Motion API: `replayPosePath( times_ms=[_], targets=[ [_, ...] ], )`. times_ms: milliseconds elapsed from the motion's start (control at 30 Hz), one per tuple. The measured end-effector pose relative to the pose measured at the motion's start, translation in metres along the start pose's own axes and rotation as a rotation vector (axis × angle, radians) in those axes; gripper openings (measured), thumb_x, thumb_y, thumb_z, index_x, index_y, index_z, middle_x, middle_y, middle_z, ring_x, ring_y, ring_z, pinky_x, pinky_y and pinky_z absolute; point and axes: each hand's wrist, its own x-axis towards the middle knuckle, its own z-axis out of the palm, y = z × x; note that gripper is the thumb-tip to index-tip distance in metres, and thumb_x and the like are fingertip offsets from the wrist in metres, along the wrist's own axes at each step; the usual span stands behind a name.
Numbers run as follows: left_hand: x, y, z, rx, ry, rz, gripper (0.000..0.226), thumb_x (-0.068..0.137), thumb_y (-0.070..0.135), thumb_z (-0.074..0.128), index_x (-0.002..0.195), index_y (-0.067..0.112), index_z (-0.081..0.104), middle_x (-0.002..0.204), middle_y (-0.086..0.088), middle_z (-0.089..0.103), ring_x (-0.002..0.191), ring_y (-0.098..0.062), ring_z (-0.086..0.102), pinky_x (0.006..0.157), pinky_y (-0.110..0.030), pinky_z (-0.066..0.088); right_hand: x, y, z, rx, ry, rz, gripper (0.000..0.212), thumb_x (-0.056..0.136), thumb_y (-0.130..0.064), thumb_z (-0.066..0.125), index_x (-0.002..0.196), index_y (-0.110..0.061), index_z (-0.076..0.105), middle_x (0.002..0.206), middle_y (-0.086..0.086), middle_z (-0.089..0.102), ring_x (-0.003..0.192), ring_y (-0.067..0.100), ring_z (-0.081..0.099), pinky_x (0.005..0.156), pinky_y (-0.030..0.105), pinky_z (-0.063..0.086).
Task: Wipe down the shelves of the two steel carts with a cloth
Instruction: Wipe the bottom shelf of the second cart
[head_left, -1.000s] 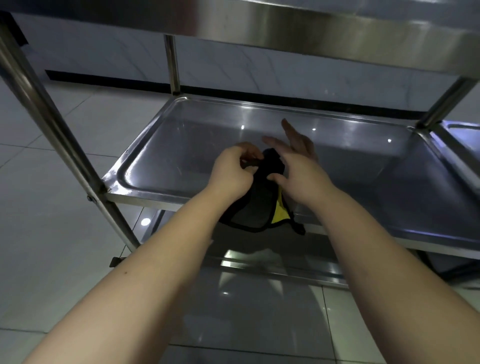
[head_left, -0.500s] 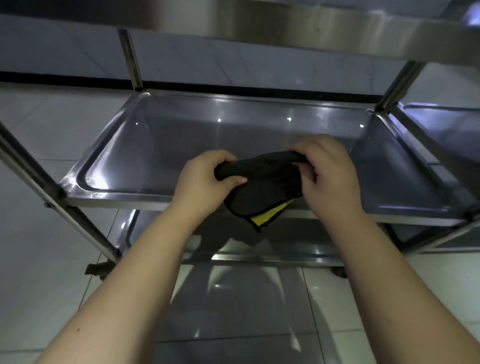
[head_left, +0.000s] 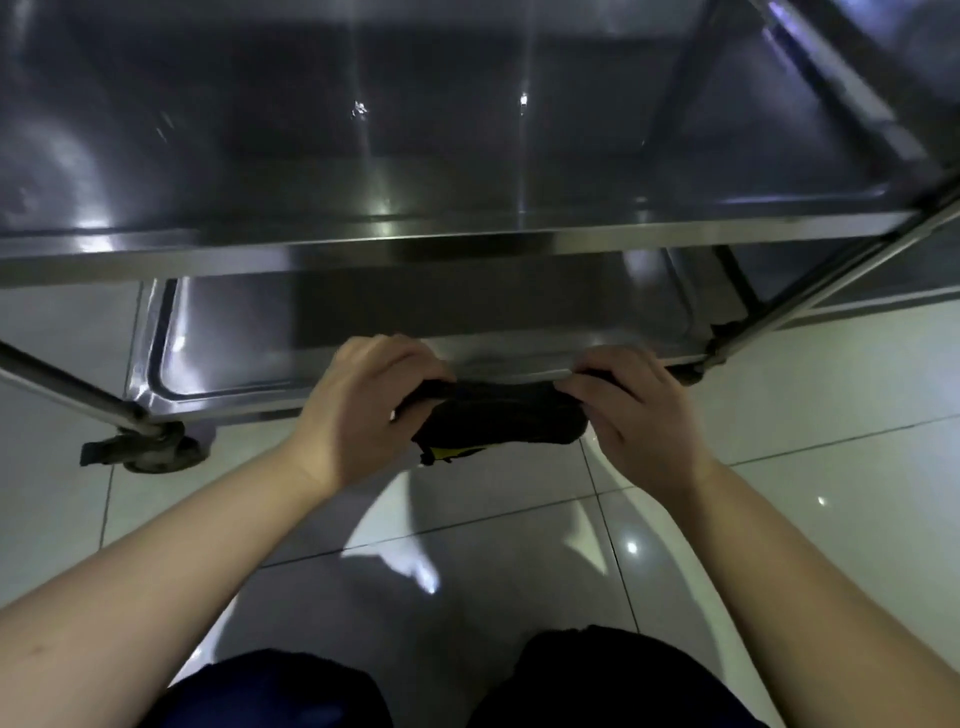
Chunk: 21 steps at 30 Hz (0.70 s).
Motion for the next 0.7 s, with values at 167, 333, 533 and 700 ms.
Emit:
replayPosePath(
  times_ms=[167, 333, 533, 700],
  targets=[
    [-0.003, -0.01, 0.061, -0.171, -0.134, -0.097, 0.02, 0.082, 0.009, 0.064, 0.102, 0.011, 0.068, 0.095, -0.002, 0.061, 0.088, -0.015, 0.056, 0.08, -0.021, 0.042, -0.043, 0.037, 0.033, 0.057, -0.11, 0.099, 0.019, 0.087, 0.0, 0.055, 0.094, 0.0, 0.073, 0.096, 0.016, 0.068, 0.084, 0.035, 0.066, 0.077, 0.041, 0.056],
    [0.039, -0.037, 0.121, -0.244, -0.163, -0.234, 0.022, 0.087, 0.019, 0.064, 0.108, 0.023, 0.063, 0.098, 0.013, 0.054, 0.09, 0.003, 0.046, 0.081, 0.0, 0.03, -0.043, 0.096, 0.064, 0.132, -0.176, 0.378, 0.019, 0.094, -0.009, 0.055, 0.105, -0.006, 0.069, 0.106, 0.01, 0.061, 0.095, 0.025, 0.06, 0.087, 0.032, 0.049],
    [0.107, -0.08, 0.201, -0.18, -0.072, -0.503, 0.029, 0.091, 0.014, 0.055, 0.118, 0.02, 0.062, 0.113, 0.001, 0.063, 0.105, -0.015, 0.055, 0.078, -0.011, 0.032, -0.006, 0.165, 0.139, -0.013, -0.187, 0.782, 0.038, 0.092, -0.017, 0.059, 0.131, -0.016, 0.058, 0.128, 0.014, 0.052, 0.122, 0.033, 0.044, 0.099, 0.031, 0.034],
    [0.092, -0.095, 0.235, -0.009, -0.167, -0.606, 0.055, 0.093, 0.024, 0.053, 0.146, 0.03, 0.036, 0.152, 0.0, 0.036, 0.139, -0.024, 0.031, 0.111, -0.043, 0.028, -0.023, 0.137, 0.195, 0.064, -0.325, 0.824, 0.063, 0.092, -0.03, 0.053, 0.15, -0.037, 0.028, 0.159, 0.003, 0.022, 0.146, 0.033, 0.01, 0.118, 0.052, 0.012]
  ],
)
